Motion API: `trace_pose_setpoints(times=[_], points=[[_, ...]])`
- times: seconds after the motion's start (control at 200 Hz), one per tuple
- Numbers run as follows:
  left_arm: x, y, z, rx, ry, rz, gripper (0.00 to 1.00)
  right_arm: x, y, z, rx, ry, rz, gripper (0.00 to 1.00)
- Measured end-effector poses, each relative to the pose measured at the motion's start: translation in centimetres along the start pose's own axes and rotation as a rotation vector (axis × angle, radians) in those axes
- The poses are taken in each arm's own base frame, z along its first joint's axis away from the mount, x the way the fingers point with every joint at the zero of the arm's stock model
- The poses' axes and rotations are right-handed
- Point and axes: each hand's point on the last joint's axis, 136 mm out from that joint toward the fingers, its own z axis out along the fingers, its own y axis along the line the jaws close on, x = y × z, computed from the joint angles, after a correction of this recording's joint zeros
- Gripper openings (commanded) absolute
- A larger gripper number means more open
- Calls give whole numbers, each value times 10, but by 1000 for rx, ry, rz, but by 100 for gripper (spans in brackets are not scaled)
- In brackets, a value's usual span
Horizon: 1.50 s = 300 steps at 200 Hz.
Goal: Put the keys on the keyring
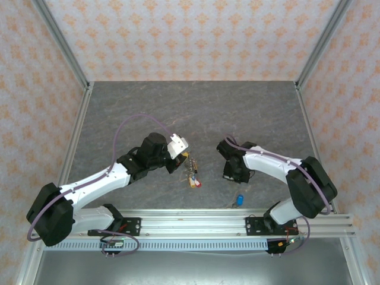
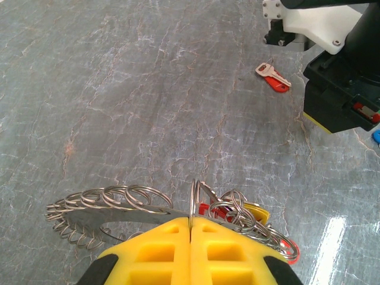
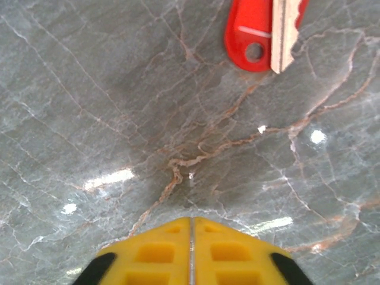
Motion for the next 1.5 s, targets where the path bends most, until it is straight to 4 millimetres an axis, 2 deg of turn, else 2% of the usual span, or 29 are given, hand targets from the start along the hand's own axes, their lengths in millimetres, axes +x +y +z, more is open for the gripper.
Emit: trace_pose_setpoints(times=[0.135, 0.21, 0.3, 0.375, 0.636, 0.886, 1.041, 1.146, 1.261, 1.376, 1.501], points=[[0, 0, 0, 0, 0, 0, 0, 2, -3, -13, -25, -18, 12, 27], [0, 0, 0, 0, 0, 0, 0, 5, -4, -22, -68, -29, 23, 28], [0, 0, 0, 0, 0, 0, 0, 18, -12, -28, -93, -24, 46, 34], [0, 0, 0, 0, 0, 0, 0, 32, -19, -30, -97, -12, 54, 34], [2, -1, 2, 7, 8, -2, 0, 75, -37, -13, -59, 61, 96, 33], [4, -1, 3, 10, 12, -3, 0, 88, -37, 3, -42, 92, 150, 31], [4, -1, 3, 10, 13, -3, 0, 90, -36, 8, -52, 97, 178, 32], [4, -1, 3, 10, 12, -3, 0, 88, -33, 8, -62, 92, 185, 25], [4, -1, 3, 10, 12, -3, 0, 84, -26, 8, -87, 76, 193, 27], [4, -1, 3, 10, 13, -3, 0, 72, -14, 9, -114, 41, 204, 26], [2, -1, 3, 9, 9, -2, 0, 43, 4, 10, -167, 7, 251, 26]])
